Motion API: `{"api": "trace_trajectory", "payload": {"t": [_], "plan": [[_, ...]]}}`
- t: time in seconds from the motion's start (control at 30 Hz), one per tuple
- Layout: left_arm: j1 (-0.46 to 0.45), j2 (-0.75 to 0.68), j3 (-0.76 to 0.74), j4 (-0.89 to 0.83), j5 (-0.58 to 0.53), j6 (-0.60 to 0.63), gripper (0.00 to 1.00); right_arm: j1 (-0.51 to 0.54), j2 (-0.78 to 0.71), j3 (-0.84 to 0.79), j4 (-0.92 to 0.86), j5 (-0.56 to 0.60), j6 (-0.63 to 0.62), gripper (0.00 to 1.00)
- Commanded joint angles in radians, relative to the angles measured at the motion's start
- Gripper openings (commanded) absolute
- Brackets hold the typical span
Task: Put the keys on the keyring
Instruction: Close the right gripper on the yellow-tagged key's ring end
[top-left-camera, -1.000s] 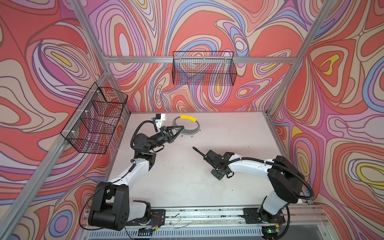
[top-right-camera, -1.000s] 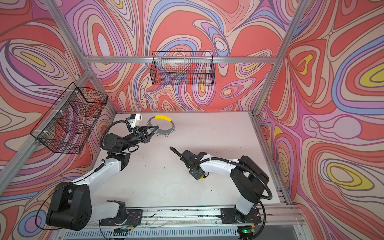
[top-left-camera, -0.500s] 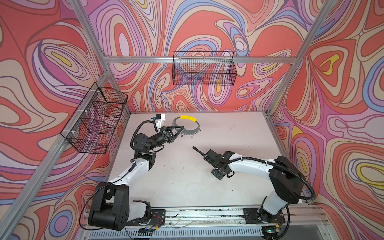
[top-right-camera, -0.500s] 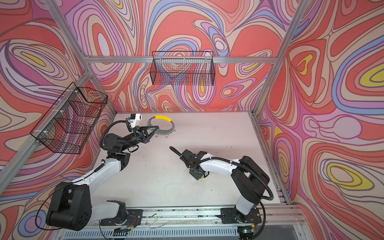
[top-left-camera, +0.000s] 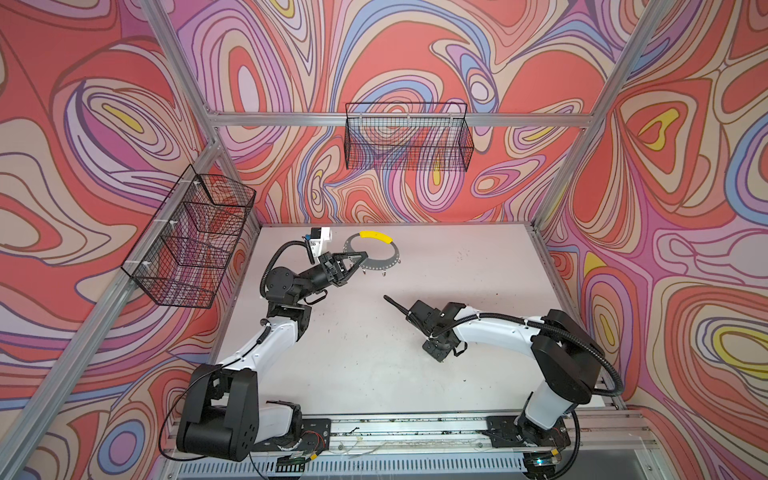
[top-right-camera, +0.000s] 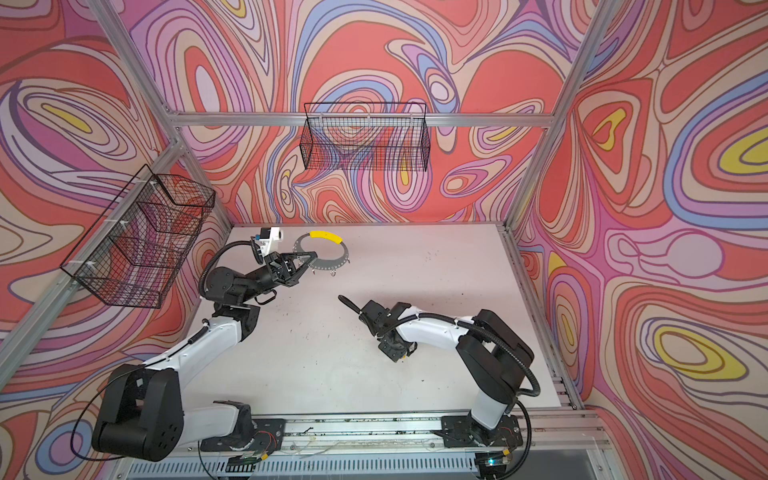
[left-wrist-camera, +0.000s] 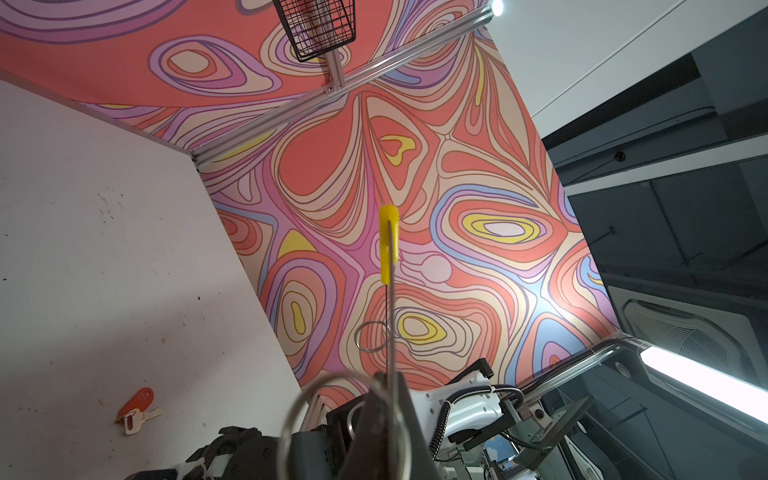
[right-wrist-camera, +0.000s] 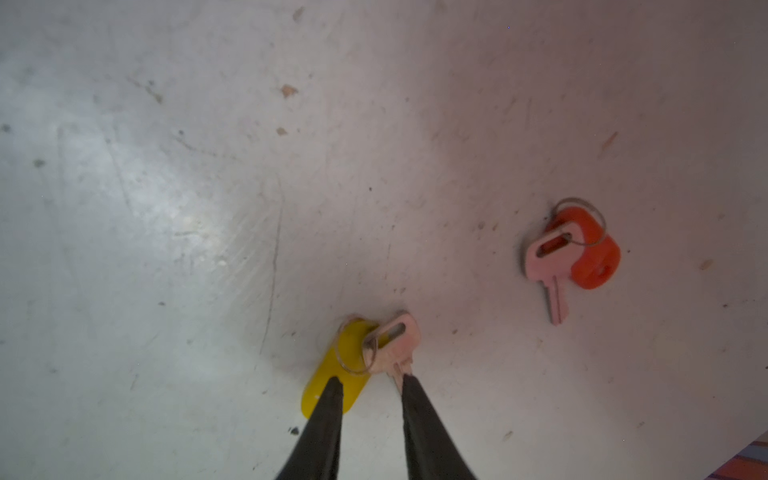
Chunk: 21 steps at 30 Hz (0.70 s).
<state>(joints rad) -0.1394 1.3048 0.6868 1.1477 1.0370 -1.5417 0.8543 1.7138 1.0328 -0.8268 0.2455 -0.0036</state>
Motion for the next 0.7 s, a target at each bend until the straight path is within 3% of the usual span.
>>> {"api": "trace_trajectory", "payload": {"t": [0.0, 0.67], "plan": [[0.009, -0.022, 0.026, 0.049, 0.018, -0.012, 0.0, 0.008, 0.02, 0.016, -0.011, 0.008, -0.013, 0.28], [0.011, -0.032, 0.022, 0.041, 0.023, -0.014, 0.0, 0.008, 0.014, -0.004, 0.057, 0.027, -0.039, 0.17]]}}
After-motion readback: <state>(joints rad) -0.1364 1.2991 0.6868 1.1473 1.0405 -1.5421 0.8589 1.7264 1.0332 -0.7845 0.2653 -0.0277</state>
